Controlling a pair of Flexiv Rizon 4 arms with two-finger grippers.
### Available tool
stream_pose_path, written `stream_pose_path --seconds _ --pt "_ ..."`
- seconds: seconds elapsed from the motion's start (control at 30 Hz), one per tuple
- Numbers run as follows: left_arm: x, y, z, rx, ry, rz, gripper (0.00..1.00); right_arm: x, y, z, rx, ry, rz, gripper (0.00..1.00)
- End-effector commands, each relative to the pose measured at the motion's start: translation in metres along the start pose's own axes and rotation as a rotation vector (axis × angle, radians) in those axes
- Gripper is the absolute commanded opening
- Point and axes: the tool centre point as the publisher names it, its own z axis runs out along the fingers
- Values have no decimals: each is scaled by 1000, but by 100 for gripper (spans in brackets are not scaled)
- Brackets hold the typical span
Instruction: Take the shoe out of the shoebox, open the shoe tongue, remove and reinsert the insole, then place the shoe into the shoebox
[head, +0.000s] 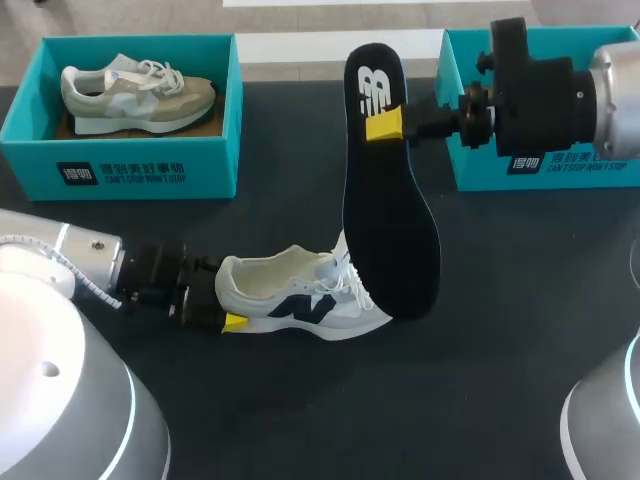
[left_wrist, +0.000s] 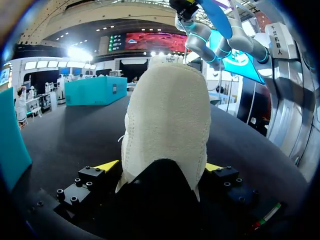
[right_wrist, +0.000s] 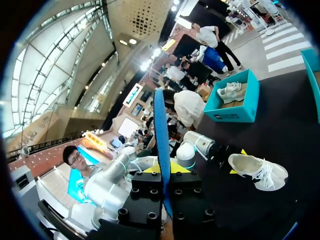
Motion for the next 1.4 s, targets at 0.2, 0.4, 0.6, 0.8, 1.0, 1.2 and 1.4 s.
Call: stream_pose_path --seconds 0.2,0.4,0.6,0.8,1.0,1.2,1.4 --pt "1 -10 -9 -105 -39 -24 100 0 2 4 1 -2 2 0" --pt "1 -10 -9 -105 -39 -24 100 0 2 4 1 -2 2 0" --pt "1 -10 -9 -105 -39 -24 100 0 2 4 1 -2 2 0" --pt "-4 -22 -26 -208 -55 -4 100 0 2 4 1 -2 2 0" --pt "-3 -34 -34 -325 -27 8 100 0 2 4 1 -2 2 0" --pt "2 -46 -42 -508 44 36 100 0 2 4 1 -2 2 0" --pt "7 -56 -47 -653 39 82 100 0 2 4 1 -2 2 0"
